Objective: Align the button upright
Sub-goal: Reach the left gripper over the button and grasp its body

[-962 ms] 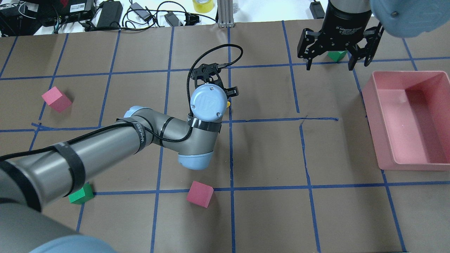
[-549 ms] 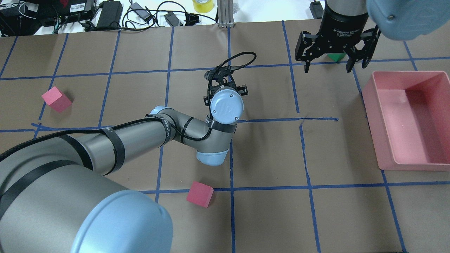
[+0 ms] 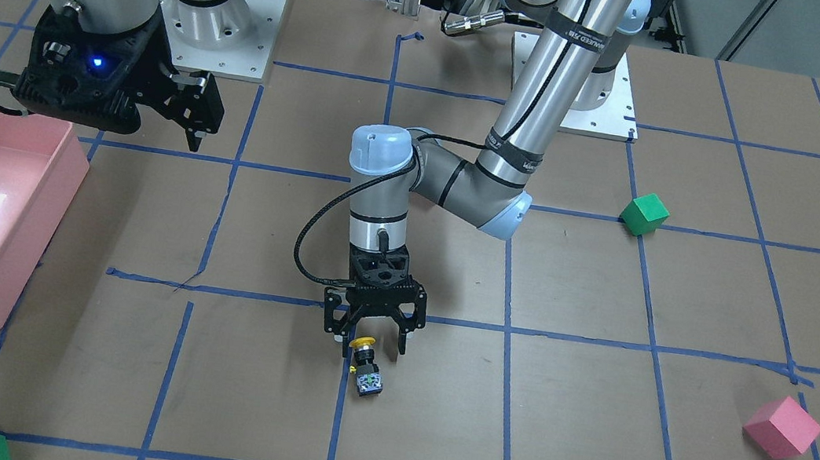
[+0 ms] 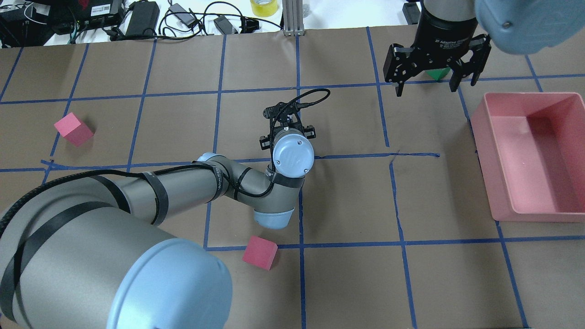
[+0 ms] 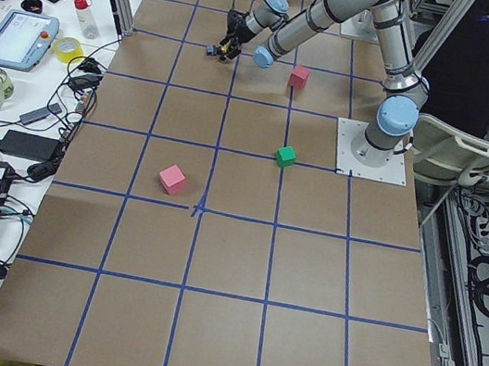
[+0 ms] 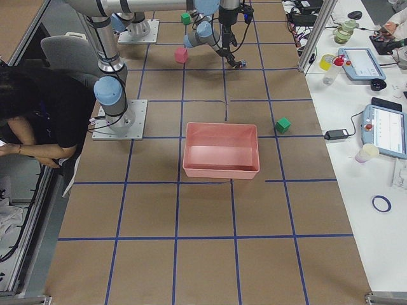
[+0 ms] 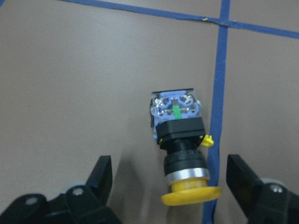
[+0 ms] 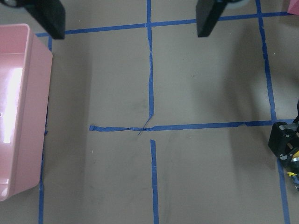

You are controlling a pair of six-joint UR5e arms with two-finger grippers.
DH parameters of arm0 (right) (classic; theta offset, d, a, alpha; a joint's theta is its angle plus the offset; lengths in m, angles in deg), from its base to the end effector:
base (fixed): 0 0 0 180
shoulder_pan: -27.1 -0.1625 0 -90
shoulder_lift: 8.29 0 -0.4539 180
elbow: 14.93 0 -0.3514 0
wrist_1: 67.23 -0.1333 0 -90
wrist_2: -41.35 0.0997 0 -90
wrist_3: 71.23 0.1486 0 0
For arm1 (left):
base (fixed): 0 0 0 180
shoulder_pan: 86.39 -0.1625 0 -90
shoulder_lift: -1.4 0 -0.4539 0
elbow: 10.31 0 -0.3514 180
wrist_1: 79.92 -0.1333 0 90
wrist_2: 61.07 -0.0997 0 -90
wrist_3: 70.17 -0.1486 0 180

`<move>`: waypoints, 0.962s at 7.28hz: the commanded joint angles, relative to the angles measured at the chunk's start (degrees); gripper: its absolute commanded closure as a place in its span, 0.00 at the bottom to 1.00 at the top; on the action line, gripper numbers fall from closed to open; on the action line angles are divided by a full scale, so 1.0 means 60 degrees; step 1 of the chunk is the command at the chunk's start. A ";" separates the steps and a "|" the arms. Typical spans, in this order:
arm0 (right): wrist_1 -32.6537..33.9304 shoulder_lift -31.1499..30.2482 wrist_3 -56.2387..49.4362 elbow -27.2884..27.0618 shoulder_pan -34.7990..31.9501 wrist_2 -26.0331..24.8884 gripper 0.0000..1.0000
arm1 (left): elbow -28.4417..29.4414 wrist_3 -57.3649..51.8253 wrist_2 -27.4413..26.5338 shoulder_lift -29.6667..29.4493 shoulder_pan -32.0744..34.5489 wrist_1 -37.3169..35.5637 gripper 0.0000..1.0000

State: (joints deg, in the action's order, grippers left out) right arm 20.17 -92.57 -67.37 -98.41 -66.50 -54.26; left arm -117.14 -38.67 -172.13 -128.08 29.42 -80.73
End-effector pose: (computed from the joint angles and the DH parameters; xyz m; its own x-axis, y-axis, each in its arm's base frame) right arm 0.1494 -0.4832 0.4681 -0.9950 0.0017 0.0996 0.0042 0.9997 0.0248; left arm -0.3524 -0.5452 0.1626 -0.9794 -0.1974 0.0434 -0.1793 0.7491 -0.6377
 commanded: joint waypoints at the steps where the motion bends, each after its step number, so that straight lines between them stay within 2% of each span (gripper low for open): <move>1: 0.0008 -0.0001 -0.0276 -0.0003 -0.0001 0.0041 0.00 | 0.0168 0.0110 0.0024 -0.0026 0.0019 -0.0010 0.21; 3: 0.0023 -0.0001 -0.0349 -0.0017 -0.0001 -0.0032 0.00 | 0.0139 0.0110 0.0053 -0.0026 0.0034 -0.0010 0.45; 4: 0.0081 0.0013 -0.0349 -0.0032 -0.0001 -0.0046 0.00 | 0.0125 0.0125 0.0082 -0.0069 0.0034 -0.0010 0.48; 6: 0.0081 -0.0001 -0.0349 -0.0046 -0.0001 -0.0265 0.00 | 0.0168 -0.0326 0.0184 0.0133 0.0034 0.0106 0.48; 7: 0.0081 -0.0001 -0.0335 -0.0032 -0.0001 -0.0237 0.00 | 0.0183 -0.0764 0.0417 0.0295 0.0034 0.0252 0.61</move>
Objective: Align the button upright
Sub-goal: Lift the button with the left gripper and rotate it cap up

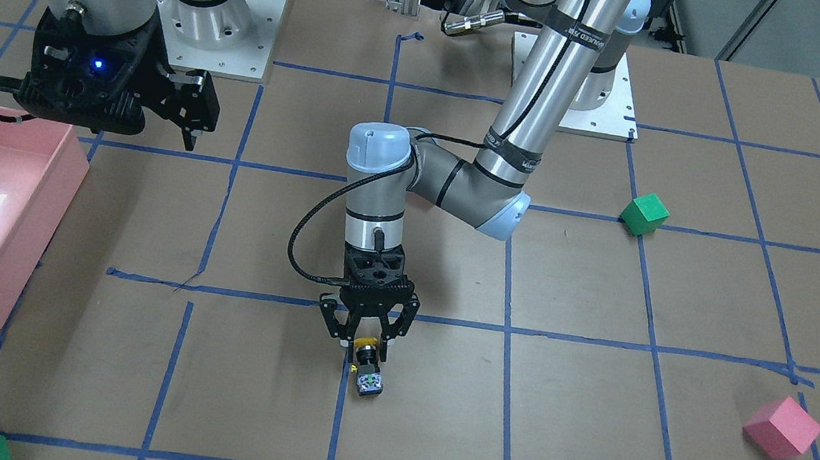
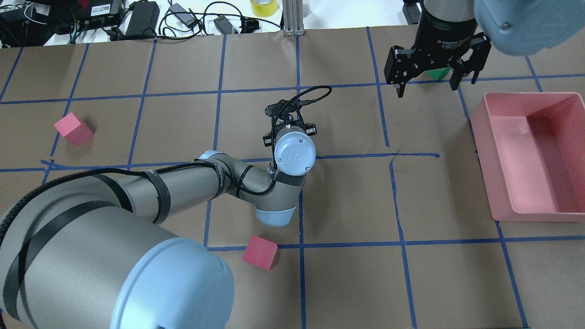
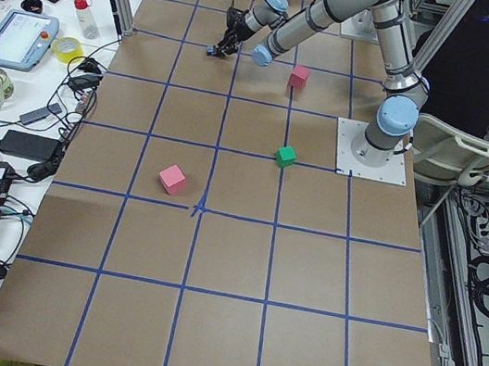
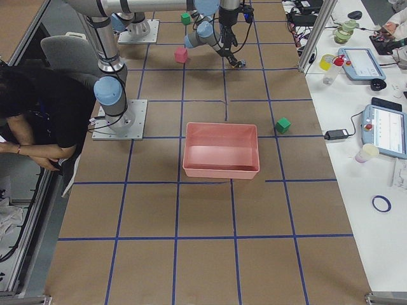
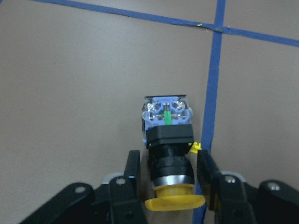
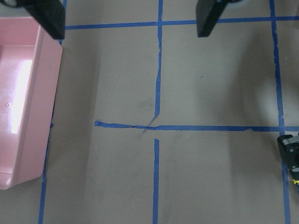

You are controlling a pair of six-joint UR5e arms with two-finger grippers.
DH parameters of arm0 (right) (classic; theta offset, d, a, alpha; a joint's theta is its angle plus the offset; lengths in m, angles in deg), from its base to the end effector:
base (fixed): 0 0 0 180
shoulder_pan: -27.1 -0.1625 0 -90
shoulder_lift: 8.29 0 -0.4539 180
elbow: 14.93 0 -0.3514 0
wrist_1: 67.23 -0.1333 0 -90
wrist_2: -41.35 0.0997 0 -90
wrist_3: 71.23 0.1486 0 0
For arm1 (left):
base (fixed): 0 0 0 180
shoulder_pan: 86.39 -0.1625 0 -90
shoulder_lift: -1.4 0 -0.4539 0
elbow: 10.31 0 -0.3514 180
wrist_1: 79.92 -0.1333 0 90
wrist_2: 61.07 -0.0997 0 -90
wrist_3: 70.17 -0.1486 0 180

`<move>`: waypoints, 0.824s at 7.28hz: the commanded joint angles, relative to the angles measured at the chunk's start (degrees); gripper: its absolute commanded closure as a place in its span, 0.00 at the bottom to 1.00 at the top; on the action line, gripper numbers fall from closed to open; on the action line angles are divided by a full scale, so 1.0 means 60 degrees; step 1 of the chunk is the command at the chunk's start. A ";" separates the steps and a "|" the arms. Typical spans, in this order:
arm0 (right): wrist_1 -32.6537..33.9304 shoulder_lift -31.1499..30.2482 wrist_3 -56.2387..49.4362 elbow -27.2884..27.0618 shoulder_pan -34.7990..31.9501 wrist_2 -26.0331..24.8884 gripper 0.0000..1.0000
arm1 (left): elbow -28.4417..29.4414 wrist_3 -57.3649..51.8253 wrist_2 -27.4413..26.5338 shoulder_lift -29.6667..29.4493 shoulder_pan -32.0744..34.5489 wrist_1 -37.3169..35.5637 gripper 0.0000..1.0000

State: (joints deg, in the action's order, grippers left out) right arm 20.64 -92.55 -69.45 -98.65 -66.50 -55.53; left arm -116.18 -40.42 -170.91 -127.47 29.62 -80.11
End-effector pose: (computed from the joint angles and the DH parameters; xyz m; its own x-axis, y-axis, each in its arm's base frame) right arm 0.1462 -0.4841 0.4672 -0.9921 -0.0346 0.1205 -0.0320 0.9992 0.0240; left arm -0.3595 -0.5478 0.1729 -0.9862 -0.1587 0.0478 -0.1522 0.7525 -0.6407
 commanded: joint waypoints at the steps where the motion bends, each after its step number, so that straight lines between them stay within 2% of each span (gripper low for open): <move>1: -0.0012 0.0009 -0.0018 -0.0006 0.0000 -0.0098 0.00 | 0.0038 -0.0476 0.0274 0.0354 0.0001 0.0440 0.85; 2: 0.0003 -0.0006 -0.0004 -0.0006 0.0000 0.0018 0.00 | 0.0024 -0.0331 0.0274 0.0399 0.0001 0.0661 0.87; 3: -0.0012 0.0009 -0.0018 -0.0006 0.0000 -0.0083 0.00 | 0.0023 -0.0330 0.0274 0.0399 0.0001 0.0692 0.81; 4: -0.0012 0.0009 -0.0018 -0.0006 0.0014 -0.0098 0.00 | 0.0038 -0.0286 0.0274 0.0399 0.0001 0.0678 0.42; 5: 0.0017 0.0009 -0.0018 -0.0006 0.0000 -0.0055 0.00 | 0.0169 -0.0141 0.0260 0.0443 -0.0014 0.0648 0.31; 6: 0.0046 0.0009 -0.0018 -0.0006 0.0014 -0.0098 0.00 | 0.0213 0.0557 0.0245 0.0414 -0.0014 0.0677 0.30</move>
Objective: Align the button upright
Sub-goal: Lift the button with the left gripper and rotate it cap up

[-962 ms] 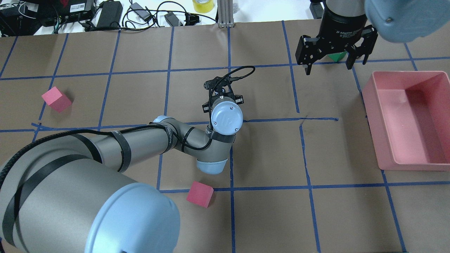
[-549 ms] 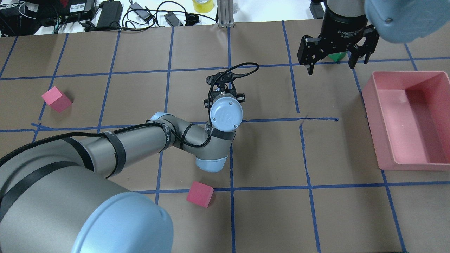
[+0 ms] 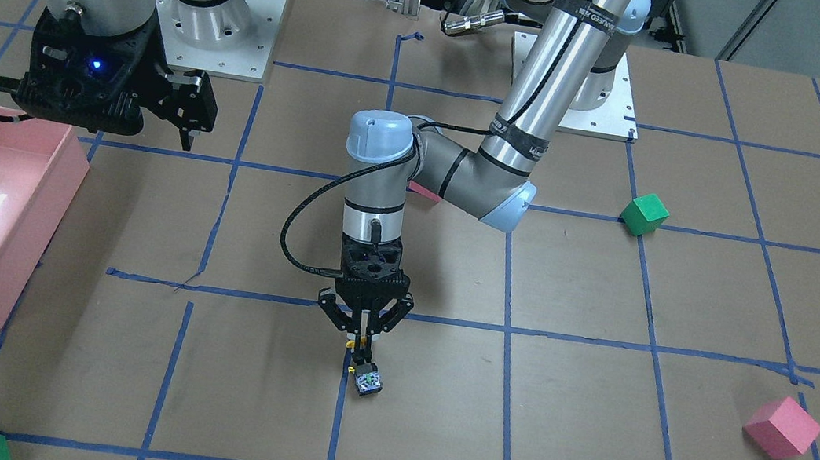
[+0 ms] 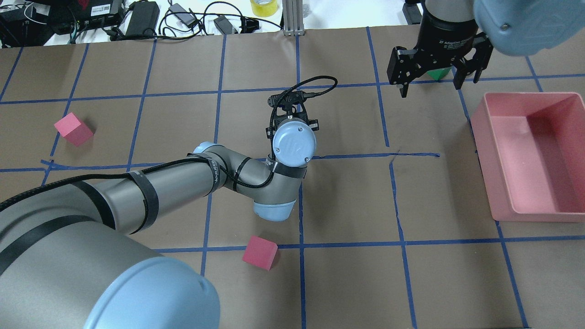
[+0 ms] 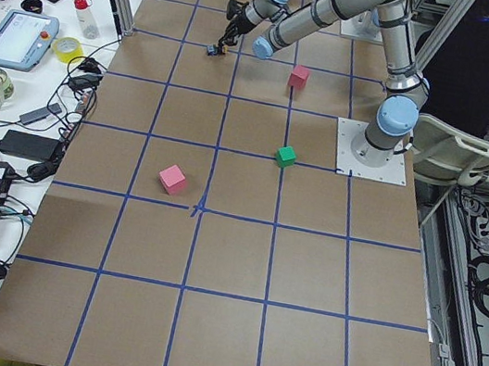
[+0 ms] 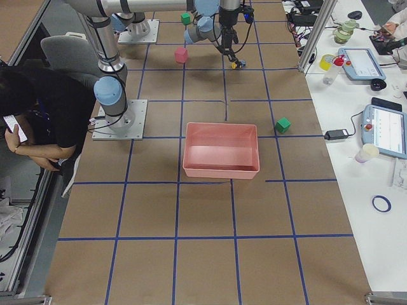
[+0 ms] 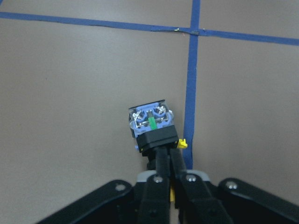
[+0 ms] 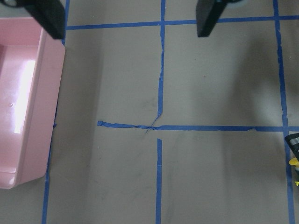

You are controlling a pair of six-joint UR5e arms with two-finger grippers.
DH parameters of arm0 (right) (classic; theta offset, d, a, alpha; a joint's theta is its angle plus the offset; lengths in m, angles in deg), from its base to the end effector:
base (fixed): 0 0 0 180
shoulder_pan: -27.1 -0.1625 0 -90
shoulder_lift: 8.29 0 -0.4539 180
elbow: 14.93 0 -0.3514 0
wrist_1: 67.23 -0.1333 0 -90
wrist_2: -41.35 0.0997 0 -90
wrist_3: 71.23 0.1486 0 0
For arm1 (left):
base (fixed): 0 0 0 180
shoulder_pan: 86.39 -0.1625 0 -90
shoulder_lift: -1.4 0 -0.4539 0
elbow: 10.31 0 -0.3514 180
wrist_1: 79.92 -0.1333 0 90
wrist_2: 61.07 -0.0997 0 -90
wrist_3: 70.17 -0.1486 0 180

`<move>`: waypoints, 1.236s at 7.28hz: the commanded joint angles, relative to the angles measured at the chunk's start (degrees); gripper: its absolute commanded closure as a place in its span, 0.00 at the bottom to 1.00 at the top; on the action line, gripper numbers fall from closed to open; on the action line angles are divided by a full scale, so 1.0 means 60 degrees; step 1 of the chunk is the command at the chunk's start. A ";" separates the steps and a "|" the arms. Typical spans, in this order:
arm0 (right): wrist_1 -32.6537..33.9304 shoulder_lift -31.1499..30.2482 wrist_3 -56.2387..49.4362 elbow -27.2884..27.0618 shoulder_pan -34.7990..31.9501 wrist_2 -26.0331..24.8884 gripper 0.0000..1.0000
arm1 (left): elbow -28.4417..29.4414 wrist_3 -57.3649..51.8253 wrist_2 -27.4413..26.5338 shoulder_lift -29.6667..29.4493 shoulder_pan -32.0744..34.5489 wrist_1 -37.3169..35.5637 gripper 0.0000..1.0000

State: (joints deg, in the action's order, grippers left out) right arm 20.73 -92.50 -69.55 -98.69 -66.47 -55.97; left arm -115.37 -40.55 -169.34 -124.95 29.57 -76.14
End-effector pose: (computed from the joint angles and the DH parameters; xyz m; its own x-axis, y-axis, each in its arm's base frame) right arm 0.1448 -0.4847 0.4667 -0.9911 -0.0360 0.1281 -0.0332 0.9992 0.0240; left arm -0.3628 -0.5470 0.1945 -0.9879 -0.1434 0.0584 -0.1483 0.7677 -0.6235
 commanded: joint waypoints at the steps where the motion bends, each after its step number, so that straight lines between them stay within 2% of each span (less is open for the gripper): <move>1: 0.0031 0.0001 0.0058 0.0000 0.0008 -0.0009 0.00 | -0.0082 0.1223 -0.0001 -0.0063 -0.0006 0.0001 0.32; 3: 0.0046 0.0001 0.0043 0.0000 0.0008 -0.0314 0.00 | -0.0273 0.1172 -0.0132 -0.0253 -0.0006 -0.0013 0.37; 6: 0.0339 0.0016 0.0131 -0.0015 0.0008 -0.0186 0.00 | -0.0303 0.1215 -0.0177 -0.0356 0.0009 -0.0057 0.40; 9: 0.0398 -0.0013 0.0044 -0.0204 0.0008 0.0122 0.00 | -0.0377 0.1128 -0.0133 -0.0313 0.0009 -0.0086 0.79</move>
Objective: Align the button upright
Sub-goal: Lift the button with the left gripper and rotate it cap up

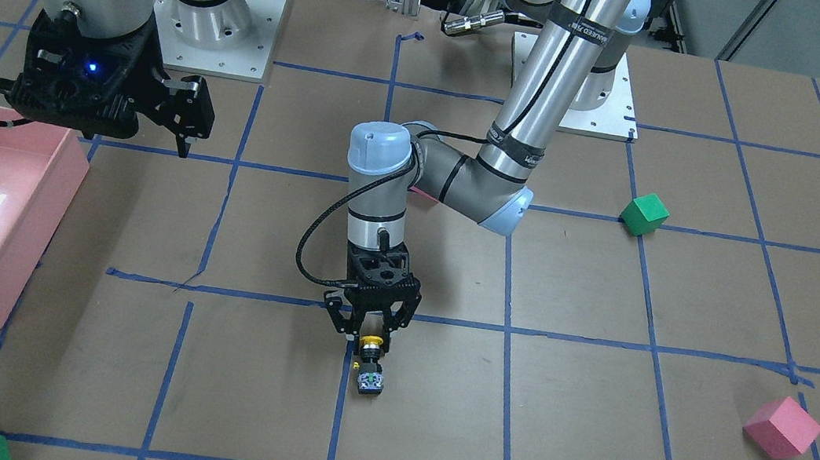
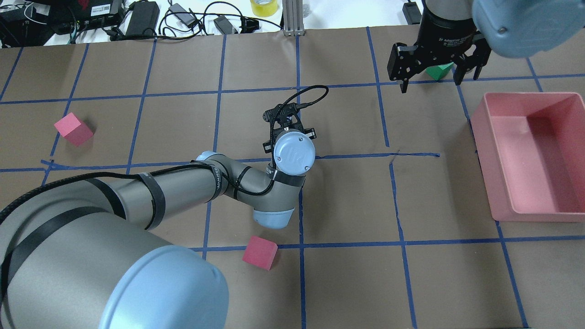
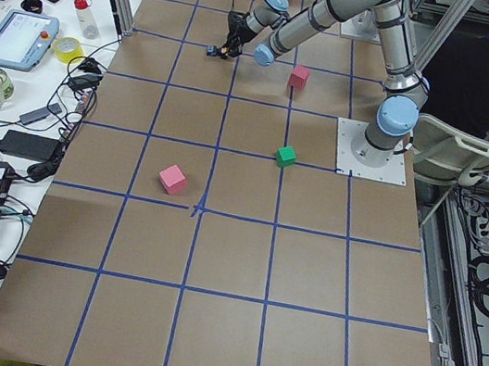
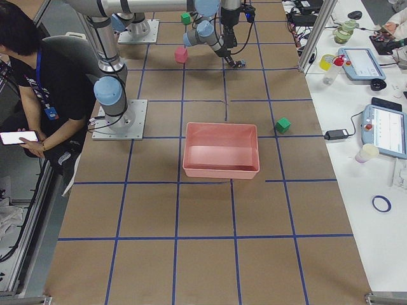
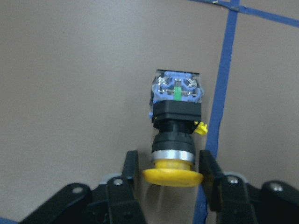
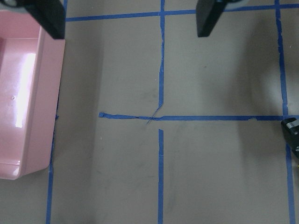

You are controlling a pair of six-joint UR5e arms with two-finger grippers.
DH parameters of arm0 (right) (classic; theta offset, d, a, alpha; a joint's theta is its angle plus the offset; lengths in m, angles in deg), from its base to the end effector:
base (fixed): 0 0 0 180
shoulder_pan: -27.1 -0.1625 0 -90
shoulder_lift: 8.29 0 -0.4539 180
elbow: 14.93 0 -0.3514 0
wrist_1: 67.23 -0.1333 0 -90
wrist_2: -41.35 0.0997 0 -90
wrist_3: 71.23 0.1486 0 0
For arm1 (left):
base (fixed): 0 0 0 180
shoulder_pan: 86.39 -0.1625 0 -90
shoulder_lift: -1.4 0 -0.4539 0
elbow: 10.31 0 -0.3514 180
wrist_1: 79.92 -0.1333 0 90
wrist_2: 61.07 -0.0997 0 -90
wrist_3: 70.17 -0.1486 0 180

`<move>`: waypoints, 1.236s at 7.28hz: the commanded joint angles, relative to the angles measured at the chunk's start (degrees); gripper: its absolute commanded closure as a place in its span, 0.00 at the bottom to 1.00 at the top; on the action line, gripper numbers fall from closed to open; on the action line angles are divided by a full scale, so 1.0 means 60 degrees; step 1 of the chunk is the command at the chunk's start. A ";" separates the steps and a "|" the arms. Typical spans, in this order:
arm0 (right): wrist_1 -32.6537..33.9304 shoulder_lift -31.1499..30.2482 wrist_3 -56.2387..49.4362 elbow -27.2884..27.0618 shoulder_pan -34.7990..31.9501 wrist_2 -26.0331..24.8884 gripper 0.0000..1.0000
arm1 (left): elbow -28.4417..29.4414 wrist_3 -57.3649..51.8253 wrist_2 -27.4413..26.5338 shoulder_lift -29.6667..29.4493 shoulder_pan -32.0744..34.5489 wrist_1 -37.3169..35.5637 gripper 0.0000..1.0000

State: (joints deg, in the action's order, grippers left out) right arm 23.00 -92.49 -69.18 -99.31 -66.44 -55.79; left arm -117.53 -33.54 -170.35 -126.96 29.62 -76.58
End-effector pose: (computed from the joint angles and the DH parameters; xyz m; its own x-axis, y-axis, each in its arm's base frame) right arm 0.1453 -0.4891 0.4656 -0.9919 -0.0254 0.1242 -0.0263 0.9996 -0.0053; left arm -0.3555 -0.5365 0.1599 -0.9648 -0.2500 0.0811 -0.2493 0.7733 -0.5830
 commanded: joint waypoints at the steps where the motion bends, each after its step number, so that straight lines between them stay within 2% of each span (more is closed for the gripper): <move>1: 0.0019 0.0014 0.0039 -0.0131 0.0048 0.0412 0.00 | -0.0001 -0.0273 0.0136 0.0182 0.0001 0.0044 0.96; 2: 0.0019 0.0000 0.0069 -0.0218 0.0092 0.0487 0.00 | 0.0202 -0.1015 0.0224 0.0415 -0.0013 0.0088 0.99; 3: 0.0019 -0.0015 0.0084 -0.0306 0.0078 0.0604 0.00 | 0.0480 -0.1139 0.0863 0.0722 -0.0115 0.0814 0.99; 4: 0.0019 -0.0030 0.0084 -0.0307 0.0078 0.0620 0.00 | 0.0642 -0.1053 0.1580 0.1160 -0.0246 0.2126 0.99; 5: 0.0019 -0.0030 0.0084 -0.0307 0.0078 0.0620 0.00 | 0.0702 -0.0849 0.2777 0.1556 -0.0509 0.3444 1.00; 7: -0.0024 -0.0059 -0.0005 -0.0336 0.0063 0.0619 0.00 | 0.1255 -0.0614 0.4116 0.2115 -0.0978 0.6693 1.00; 9: -0.0025 -0.0059 -0.0033 -0.0336 0.0077 0.0605 0.00 | 0.2119 0.1034 0.5534 0.2205 -0.1432 0.8854 1.00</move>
State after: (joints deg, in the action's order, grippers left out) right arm 22.93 -92.84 -69.32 -101.29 -66.04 -52.15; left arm -107.70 -33.01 -142.71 -114.19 22.78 -31.48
